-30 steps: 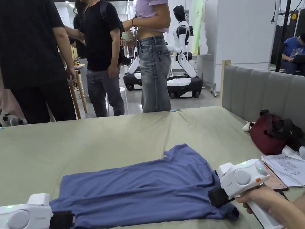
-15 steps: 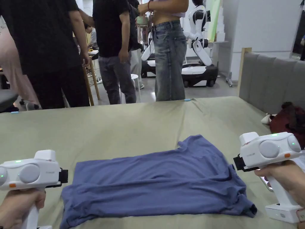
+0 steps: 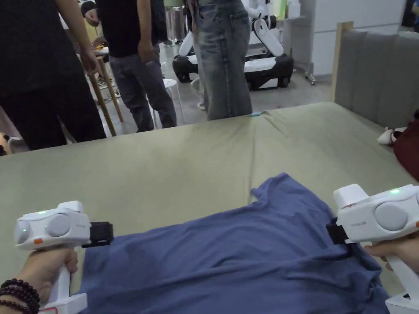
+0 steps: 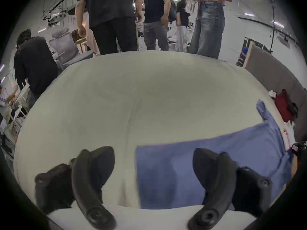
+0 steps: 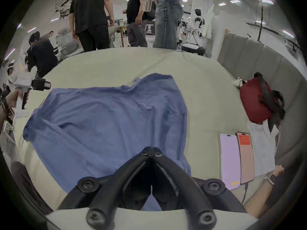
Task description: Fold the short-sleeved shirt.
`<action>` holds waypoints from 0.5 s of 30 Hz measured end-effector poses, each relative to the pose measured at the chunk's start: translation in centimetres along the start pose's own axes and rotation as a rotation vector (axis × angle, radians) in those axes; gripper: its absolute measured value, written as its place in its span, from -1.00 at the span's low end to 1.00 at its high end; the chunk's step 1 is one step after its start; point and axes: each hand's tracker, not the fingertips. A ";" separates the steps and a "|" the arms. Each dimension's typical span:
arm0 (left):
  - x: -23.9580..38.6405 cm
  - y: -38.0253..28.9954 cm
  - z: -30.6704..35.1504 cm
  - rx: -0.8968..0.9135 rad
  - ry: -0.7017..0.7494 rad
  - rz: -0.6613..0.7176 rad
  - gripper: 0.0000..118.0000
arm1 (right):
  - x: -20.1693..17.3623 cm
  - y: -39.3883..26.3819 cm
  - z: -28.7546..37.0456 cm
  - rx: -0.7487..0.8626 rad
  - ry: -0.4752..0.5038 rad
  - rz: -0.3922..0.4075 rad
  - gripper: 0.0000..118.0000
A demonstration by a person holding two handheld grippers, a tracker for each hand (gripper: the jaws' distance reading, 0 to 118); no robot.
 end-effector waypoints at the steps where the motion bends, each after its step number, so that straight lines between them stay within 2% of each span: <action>1: 0.0 0.4 -1.2 -0.003 0.023 0.009 0.63 | 0.3 0.3 -0.8 -0.008 0.001 -0.005 -1.00; 4: -0.2 0.3 -3.8 -0.088 0.036 0.057 0.59 | 0.7 0.9 -2.2 -0.024 -0.014 0.000 -1.00; 6: 0.0 -0.4 -4.7 -0.111 0.028 0.065 0.41 | 0.9 1.4 -2.7 -0.028 -0.015 0.004 -1.00; 7: 0.4 -0.8 -4.9 -0.116 0.050 0.053 0.39 | 1.1 1.7 -2.9 -0.030 -0.017 0.005 -1.00; 8: 0.8 -1.2 -4.5 -0.069 0.067 0.021 0.24 | 1.3 2.1 -3.0 -0.030 -0.019 0.007 -1.00; 9: 1.3 -1.1 -4.0 -0.060 0.068 -0.021 -0.22 | 1.6 2.7 -3.2 -0.027 -0.024 0.009 -1.00; 10: 1.8 -1.1 -3.3 -0.054 0.041 -0.051 -0.79 | 1.9 3.3 -3.5 -0.021 -0.038 0.003 -1.00; 11: 2.4 -1.0 -2.6 -0.041 0.051 -0.068 -1.00 | 2.2 3.9 -3.8 -0.018 -0.049 -0.009 -1.00; 14: 3.3 -0.6 -0.4 -0.006 0.034 -0.062 -0.97 | 3.5 6.5 -5.0 -0.010 -0.028 -0.089 -0.96; 15: 3.5 -0.5 0.4 0.013 0.009 -0.067 -0.97 | 4.1 7.5 -5.8 -0.011 -0.015 -0.121 -0.68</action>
